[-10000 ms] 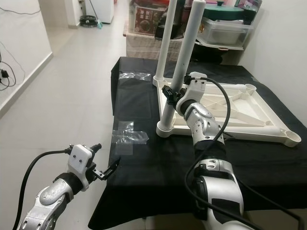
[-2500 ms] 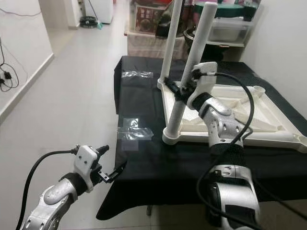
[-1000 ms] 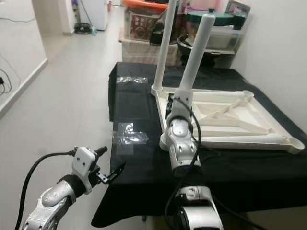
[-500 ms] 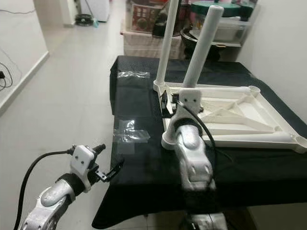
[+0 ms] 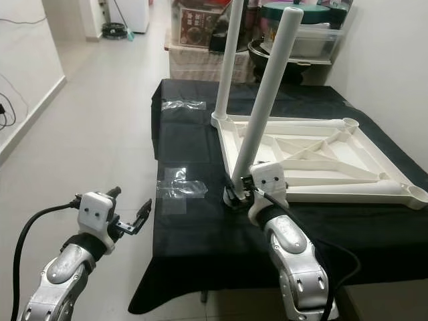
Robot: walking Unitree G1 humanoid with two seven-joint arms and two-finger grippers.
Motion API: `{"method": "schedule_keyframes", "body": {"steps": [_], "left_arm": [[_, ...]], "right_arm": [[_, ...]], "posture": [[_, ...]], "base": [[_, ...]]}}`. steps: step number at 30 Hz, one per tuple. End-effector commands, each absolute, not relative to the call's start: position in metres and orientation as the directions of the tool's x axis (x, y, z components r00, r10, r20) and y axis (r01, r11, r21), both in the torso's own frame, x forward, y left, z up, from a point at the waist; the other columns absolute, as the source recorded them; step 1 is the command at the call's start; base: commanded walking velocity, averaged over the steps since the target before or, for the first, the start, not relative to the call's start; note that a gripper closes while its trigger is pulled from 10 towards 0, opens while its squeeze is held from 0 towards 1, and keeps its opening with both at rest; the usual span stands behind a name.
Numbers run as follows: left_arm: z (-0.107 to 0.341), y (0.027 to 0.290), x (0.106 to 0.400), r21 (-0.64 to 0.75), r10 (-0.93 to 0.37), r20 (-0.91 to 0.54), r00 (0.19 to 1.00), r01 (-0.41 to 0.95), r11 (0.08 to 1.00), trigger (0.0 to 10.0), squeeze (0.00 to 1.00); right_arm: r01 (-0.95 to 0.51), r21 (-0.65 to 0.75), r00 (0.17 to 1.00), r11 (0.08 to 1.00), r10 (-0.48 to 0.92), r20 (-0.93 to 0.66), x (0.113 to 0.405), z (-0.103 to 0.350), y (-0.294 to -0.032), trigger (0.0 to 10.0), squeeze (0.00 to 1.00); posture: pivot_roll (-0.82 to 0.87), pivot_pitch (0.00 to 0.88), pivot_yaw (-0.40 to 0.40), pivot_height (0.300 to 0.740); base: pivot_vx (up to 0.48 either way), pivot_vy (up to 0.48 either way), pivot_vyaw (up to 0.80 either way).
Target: Building children table
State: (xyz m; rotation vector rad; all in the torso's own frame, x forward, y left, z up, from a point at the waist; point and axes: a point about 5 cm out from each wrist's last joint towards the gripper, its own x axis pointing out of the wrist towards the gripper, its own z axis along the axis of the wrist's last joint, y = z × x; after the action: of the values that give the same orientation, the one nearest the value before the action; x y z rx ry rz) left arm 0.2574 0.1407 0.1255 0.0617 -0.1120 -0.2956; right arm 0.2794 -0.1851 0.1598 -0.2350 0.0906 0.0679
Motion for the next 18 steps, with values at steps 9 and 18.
{"method": "schedule_keyframes", "body": {"steps": [9, 18], "left_arm": [[0.129, 0.148, 0.25, 0.09, -0.255, 0.124, 0.959, 0.245, 0.965, 10.0, 0.0], [0.129, 0.143, 0.25, 0.08, -0.262, 0.121, 0.957, 0.254, 0.964, 10.0, 0.0]], "right_arm": [[-0.13, -0.28, 0.976, 0.951, 0.073, -0.205, 0.276, 0.143, -0.183, 10.0, 0.0], [0.002, -0.33, 0.992, 0.944, -0.042, -0.115, 0.288, 0.154, -0.198, 10.0, 0.0]], "posture": [[0.03, 0.0, -0.086, 0.74], [0.03, 0.0, -0.078, 0.74]], "base": [[0.183, -0.317, 0.0], [0.165, -0.413, 0.0]]}}
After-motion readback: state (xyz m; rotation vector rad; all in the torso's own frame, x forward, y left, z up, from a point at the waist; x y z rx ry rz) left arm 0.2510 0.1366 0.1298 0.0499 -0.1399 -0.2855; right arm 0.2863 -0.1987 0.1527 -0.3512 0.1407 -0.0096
